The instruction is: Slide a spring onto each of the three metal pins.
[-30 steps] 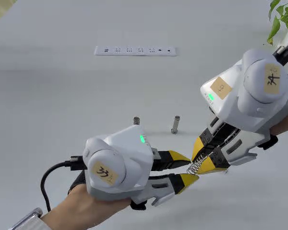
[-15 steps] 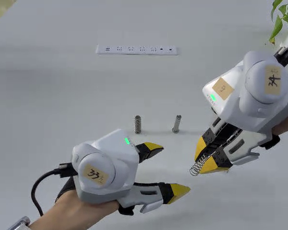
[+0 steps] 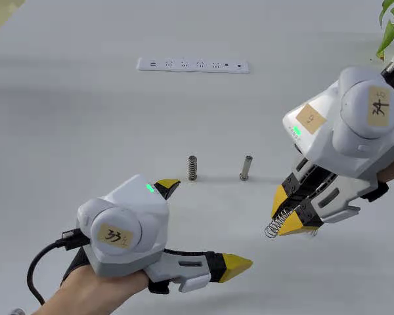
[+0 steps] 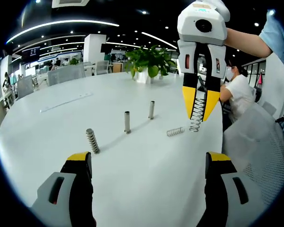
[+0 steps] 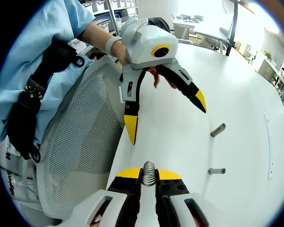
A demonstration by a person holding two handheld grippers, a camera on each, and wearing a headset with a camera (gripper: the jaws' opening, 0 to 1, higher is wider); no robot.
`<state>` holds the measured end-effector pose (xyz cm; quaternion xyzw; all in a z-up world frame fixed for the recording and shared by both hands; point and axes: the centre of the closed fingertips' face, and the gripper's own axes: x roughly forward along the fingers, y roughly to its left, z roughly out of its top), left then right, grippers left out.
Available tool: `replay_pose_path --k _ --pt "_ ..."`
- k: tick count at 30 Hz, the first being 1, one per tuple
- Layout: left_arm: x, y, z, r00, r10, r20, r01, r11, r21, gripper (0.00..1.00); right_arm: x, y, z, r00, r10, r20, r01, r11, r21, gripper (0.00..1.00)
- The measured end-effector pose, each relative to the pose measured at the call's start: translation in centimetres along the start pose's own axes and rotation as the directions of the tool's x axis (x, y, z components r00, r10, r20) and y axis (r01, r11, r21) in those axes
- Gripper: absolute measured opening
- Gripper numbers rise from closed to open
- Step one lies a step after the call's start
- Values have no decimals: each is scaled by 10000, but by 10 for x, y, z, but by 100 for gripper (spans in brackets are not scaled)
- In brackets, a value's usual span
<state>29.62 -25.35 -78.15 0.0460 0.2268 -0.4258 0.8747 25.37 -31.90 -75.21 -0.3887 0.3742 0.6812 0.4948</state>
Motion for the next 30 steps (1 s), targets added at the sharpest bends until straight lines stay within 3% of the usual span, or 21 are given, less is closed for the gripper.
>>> replay_pose_path --k 6,15,21,23,30 --pt "-4 7 -1 9995 309 -11 -309 9993 -193 99 -1 -3 -2 10000 10 -61 -10 10000 -41 7" --pt "-10 17 -5 9977 679 -41 -680 9966 -467 99 -7 -23 -6 9993 -197 -313 193 9997 -140 7" --pt "-12 21 -4 9963 852 87 -846 9946 -602 99 -15 -41 -8 9979 -294 -575 277 9992 -301 7" --pt "-12 23 -5 9957 917 91 -909 9936 -666 99 -18 -55 -10 9968 -411 -685 385 9985 -376 7" --pt "-13 25 -6 9954 956 89 -947 9927 -744 99 -27 -80 -14 9906 -658 -1201 587 9964 -614 7"
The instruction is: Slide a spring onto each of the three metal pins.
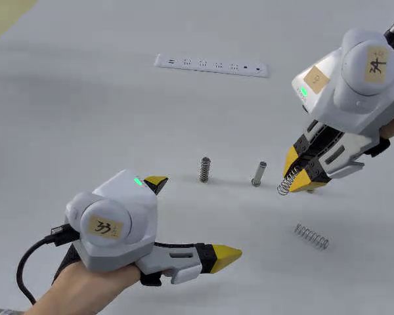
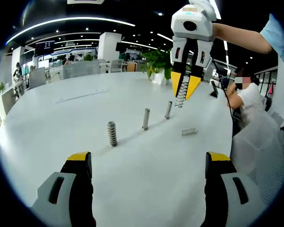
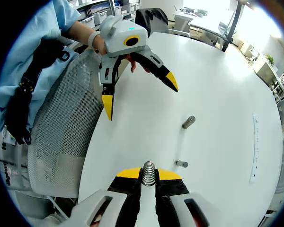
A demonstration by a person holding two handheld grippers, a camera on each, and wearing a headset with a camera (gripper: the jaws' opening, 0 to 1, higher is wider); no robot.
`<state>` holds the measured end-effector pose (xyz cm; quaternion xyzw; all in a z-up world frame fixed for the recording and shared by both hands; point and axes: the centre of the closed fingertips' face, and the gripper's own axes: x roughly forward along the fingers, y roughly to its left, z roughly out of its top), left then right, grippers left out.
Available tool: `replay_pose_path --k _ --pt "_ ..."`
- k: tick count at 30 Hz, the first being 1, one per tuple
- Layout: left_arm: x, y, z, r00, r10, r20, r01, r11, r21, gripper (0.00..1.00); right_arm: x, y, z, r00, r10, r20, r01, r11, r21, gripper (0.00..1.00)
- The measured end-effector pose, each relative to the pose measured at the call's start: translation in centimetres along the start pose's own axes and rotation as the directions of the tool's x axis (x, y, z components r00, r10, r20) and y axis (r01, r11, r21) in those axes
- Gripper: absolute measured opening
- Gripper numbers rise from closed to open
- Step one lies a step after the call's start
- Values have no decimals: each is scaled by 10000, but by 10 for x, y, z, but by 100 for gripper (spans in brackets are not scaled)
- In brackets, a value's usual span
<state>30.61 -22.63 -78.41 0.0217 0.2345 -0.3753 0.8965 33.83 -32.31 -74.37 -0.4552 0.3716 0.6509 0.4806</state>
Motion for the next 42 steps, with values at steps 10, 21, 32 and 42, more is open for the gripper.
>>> replay_pose_path --k 10,21,32,42 --pt "-2 5 -2 10000 79 -49 -80 10000 -38 99 -2 -24 -6 9978 -139 -644 113 9992 -394 7" --pt "0 6 -3 10000 41 -54 -41 9999 -148 98 1 -48 -10 9950 -349 -941 301 9982 -512 7" --pt "1 5 -8 9999 28 -128 -32 9996 -297 98 15 -56 -13 9939 -274 -1065 223 9985 -491 7" --pt "2 7 -11 9998 42 -191 -49 9992 -384 97 23 -57 -14 9937 -102 -1120 43 9986 -532 7"
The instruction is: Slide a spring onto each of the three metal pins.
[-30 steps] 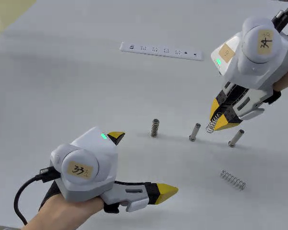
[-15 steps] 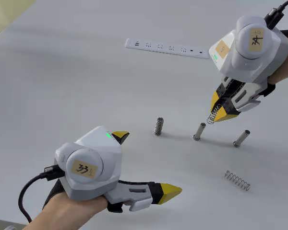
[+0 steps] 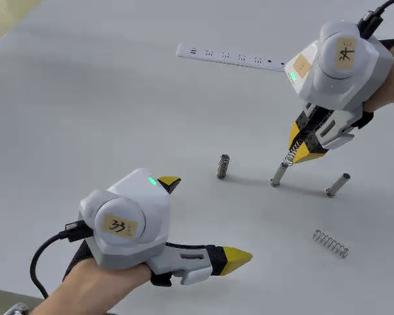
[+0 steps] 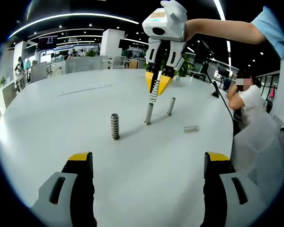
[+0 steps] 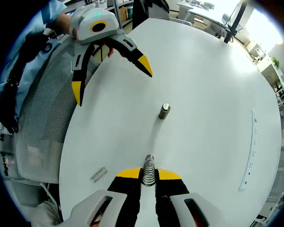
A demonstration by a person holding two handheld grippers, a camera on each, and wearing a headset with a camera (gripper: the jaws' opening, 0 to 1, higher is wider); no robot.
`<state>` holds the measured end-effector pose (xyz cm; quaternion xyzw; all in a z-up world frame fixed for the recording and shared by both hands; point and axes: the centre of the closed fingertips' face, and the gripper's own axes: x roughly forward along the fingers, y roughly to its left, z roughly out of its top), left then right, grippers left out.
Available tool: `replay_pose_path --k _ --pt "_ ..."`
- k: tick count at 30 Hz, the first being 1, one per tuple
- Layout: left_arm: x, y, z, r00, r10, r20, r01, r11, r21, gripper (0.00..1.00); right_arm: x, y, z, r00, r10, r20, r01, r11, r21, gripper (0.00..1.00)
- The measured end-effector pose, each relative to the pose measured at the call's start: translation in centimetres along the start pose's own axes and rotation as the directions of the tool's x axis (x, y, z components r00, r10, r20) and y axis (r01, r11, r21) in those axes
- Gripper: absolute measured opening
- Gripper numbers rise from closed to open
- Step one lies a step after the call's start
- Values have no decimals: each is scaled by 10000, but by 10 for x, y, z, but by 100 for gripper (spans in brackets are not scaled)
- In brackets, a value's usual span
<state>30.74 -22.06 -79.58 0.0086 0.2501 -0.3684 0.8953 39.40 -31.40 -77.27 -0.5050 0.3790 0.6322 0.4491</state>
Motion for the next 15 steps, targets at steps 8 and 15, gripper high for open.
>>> replay_pose_path --k 8,15 --pt "1 -1 -3 10000 -3 -53 2 10000 -76 97 4 -1 1 10000 61 -23 -61 10000 -69 7" --pt "3 -1 -5 10000 -39 -90 37 9999 -149 96 9 0 -1 9999 146 -64 -146 9999 -86 7"
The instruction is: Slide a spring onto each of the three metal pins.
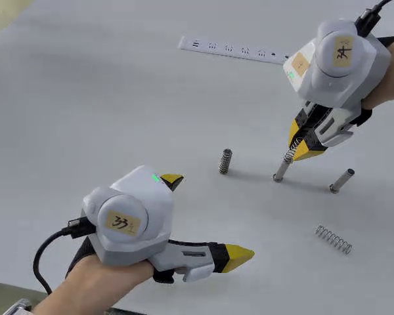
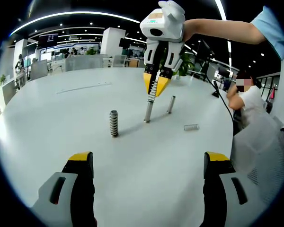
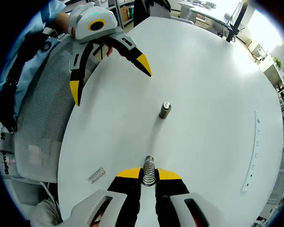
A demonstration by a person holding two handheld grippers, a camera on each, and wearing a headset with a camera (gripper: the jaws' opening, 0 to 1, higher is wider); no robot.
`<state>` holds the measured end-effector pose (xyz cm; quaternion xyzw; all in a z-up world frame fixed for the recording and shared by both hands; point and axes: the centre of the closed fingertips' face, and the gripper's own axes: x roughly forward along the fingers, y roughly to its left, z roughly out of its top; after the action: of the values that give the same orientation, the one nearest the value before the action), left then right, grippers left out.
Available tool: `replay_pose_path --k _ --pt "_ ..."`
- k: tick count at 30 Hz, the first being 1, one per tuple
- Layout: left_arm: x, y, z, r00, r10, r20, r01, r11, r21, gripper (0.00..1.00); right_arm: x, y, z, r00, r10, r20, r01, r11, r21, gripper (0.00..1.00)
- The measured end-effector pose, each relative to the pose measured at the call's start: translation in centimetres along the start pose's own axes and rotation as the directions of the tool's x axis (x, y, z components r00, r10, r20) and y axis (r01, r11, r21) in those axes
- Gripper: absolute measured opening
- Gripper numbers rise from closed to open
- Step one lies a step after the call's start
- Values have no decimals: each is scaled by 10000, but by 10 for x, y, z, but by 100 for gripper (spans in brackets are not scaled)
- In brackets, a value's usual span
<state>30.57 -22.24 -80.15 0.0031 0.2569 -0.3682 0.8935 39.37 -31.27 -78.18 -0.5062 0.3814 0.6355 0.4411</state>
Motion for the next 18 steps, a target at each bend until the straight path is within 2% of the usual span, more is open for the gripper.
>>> replay_pose_path --k 6,10,18 --pt "0 1 -1 10000 27 3 -27 10000 -22 96 7 2 -1 9999 80 -146 -81 9999 -94 7" --pt "0 2 -2 10000 27 -55 -27 10000 -54 96 13 -3 -3 9998 71 -188 -73 9999 -122 7" --pt "-1 5 -4 9999 73 -70 -73 9999 -115 95 25 1 -3 9993 150 -350 -155 9998 -114 7"
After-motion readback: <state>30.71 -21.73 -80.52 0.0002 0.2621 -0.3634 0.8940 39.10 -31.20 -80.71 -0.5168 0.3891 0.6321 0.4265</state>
